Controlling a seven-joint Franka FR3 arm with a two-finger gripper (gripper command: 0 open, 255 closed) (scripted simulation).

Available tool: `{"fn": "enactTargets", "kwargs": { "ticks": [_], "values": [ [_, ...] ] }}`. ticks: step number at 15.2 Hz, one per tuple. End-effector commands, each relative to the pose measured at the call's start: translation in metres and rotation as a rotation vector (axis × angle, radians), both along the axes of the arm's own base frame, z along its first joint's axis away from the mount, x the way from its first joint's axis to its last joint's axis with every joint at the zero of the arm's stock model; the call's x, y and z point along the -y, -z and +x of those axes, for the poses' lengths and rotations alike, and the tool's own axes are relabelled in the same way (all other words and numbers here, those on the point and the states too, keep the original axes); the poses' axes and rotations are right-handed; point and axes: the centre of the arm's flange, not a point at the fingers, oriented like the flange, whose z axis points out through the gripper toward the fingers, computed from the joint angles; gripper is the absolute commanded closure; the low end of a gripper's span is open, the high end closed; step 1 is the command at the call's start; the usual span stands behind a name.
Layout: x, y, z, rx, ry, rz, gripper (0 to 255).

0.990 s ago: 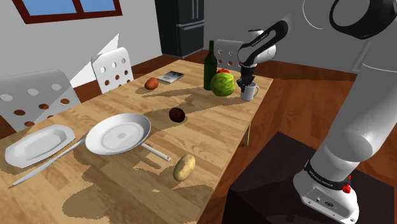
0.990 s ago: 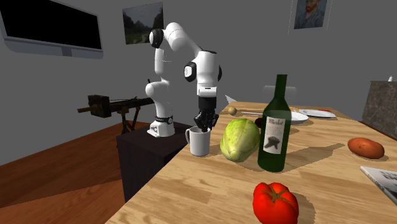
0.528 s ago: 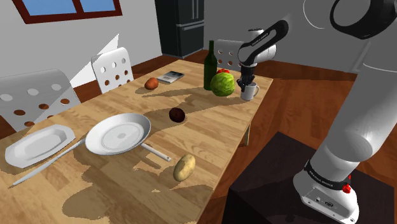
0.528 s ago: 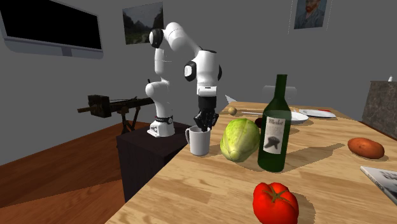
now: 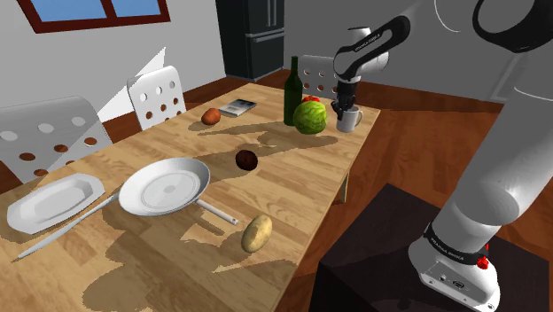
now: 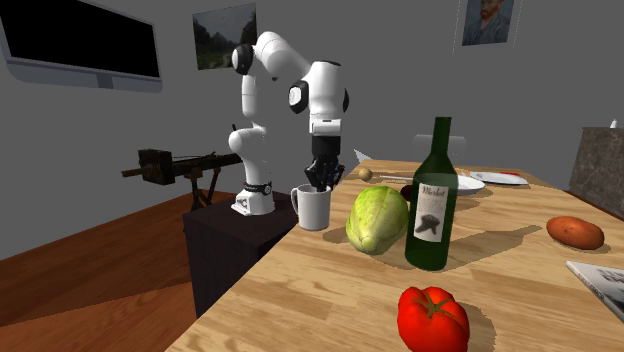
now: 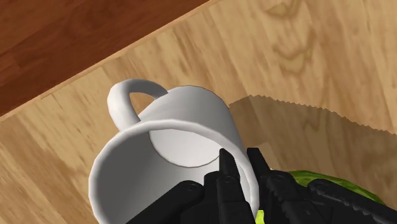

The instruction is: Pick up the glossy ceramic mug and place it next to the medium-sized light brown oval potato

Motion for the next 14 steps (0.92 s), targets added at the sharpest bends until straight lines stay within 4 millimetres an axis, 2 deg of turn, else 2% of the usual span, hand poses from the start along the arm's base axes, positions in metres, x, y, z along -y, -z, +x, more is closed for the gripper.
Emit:
{"fn": "enactTargets", "kwargs": {
  "ticks": [1,14],
  "values": [
    [-0.001,-0.01,0.0,0.0,0.0,0.0,255],
    [-0.001,-0.079,0.0,0.0,0.0,0.0,255]
  ]
}}
